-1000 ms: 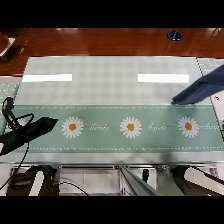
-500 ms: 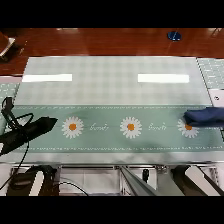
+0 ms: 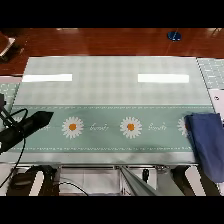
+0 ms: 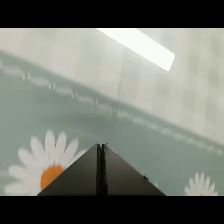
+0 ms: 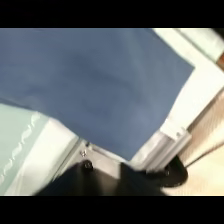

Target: Fold the shirts.

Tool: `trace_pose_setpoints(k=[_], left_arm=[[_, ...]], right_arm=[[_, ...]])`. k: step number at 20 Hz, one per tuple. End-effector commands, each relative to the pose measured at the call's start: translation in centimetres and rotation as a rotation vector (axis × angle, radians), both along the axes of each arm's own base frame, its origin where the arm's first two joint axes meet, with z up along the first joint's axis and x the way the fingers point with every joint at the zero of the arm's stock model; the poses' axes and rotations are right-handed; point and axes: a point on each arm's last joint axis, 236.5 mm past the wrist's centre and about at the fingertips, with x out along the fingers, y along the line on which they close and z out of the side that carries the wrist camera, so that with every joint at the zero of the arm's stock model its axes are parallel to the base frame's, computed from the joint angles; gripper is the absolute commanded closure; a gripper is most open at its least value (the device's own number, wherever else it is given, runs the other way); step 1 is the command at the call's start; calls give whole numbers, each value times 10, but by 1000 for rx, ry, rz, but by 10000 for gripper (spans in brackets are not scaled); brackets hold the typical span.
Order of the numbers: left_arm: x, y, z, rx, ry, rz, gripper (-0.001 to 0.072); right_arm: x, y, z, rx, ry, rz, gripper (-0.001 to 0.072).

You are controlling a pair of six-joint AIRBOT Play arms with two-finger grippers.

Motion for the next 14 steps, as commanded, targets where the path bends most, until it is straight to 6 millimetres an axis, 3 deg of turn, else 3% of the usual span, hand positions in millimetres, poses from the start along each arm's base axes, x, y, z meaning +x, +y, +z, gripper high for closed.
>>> trace_pose_setpoints(k=[1,3,5,6,7,8,9,11,12,14], left_arm=[[34,18,57,22,-165,71,689],[68,7,118,-31,-259,30,689],[90,-43,181,-77,-348,-169,690],[89,-82,211,-53,-397,-335,690],[85,-119,229,12,-447,-477,691],[83,-144,229,74,-456,-554,691],[87,-161,212,149,-420,-584,691],[102,-162,138,314,-222,-558,690],[110,-152,100,404,-122,-537,690],[125,-127,43,520,40,-507,689]], right_arm=[[100,-1,36,-65,-319,194,691],[199,42,93,-20,-669,377,691],[273,114,150,51,-955,566,691],[292,151,160,79,-1010,662,691],[303,187,154,98,-1007,777,691],[307,215,133,102,-940,881,691],[307,238,102,99,-834,983,691],[301,276,28,136,-627,1087,691],[298,278,-6,115,-523,1137,691],[292,257,-68,74,-323,1077,691]])
